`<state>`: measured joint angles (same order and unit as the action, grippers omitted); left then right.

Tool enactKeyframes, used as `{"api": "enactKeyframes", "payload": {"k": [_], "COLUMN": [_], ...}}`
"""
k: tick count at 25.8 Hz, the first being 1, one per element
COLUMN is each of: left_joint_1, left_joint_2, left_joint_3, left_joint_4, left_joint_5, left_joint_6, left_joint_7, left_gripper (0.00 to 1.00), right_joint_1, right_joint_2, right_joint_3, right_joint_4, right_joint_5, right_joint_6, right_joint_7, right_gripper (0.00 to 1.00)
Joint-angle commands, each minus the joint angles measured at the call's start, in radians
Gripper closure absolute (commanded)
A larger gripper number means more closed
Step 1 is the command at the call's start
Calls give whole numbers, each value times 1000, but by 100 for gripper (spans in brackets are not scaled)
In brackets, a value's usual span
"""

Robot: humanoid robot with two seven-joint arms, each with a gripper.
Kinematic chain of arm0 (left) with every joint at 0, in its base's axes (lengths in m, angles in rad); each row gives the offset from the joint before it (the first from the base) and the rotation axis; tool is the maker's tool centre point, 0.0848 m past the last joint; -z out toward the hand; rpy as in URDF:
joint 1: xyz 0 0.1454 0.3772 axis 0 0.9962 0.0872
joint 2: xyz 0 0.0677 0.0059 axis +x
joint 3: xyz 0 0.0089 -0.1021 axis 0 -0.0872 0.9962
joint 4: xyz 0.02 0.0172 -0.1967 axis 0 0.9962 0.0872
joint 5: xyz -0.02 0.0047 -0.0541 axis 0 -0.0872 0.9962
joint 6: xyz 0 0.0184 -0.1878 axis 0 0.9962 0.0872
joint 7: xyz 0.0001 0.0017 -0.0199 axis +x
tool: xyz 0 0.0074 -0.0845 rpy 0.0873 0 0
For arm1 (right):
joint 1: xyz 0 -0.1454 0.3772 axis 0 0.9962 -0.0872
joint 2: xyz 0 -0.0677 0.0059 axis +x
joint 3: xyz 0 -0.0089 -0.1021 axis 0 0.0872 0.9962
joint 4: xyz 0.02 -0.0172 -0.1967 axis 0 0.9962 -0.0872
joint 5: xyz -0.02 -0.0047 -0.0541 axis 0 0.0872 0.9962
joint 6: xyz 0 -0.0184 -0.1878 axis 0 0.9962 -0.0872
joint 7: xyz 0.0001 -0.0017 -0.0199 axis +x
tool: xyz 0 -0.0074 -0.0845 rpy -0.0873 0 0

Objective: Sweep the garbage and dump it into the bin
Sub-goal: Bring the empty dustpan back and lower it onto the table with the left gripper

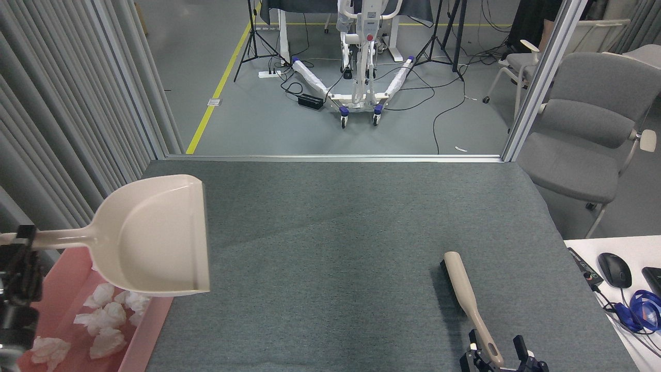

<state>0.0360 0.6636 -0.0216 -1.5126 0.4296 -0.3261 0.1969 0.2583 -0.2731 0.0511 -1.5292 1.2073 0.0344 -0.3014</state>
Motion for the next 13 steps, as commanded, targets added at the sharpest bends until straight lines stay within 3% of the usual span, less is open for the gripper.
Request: {"api": "enactKeyframes", "payload": {"k": [1, 4, 8, 13], "left_joint_1": [-110, -143, -143, -143], "left_joint_2": [-159, -263, -413, -484], "left_joint_3": [-112, -159, -202, -247], "left_joint_4": [6, 0, 26, 72], "left_joint_5": [-161, -255, -414, -508], "left_joint_6": [76, 170, 194, 279], "left_joint_7": [1, 3, 4, 3], "left_gripper": [100, 100, 100, 100], "right_joint_1": [35, 55, 67, 68], "right_joint_2": [-2, -2, -12, -48], "right_joint_3": [-8, -11, -11, -31], "right_joint_4": [-65, -105, -147, -154], "right_joint_5": [1, 1, 3, 3], "right_joint_6": [4, 10, 45, 53], "right_joint_7": [1, 2, 12, 24], "right_gripper": [13, 12, 11, 11]}}
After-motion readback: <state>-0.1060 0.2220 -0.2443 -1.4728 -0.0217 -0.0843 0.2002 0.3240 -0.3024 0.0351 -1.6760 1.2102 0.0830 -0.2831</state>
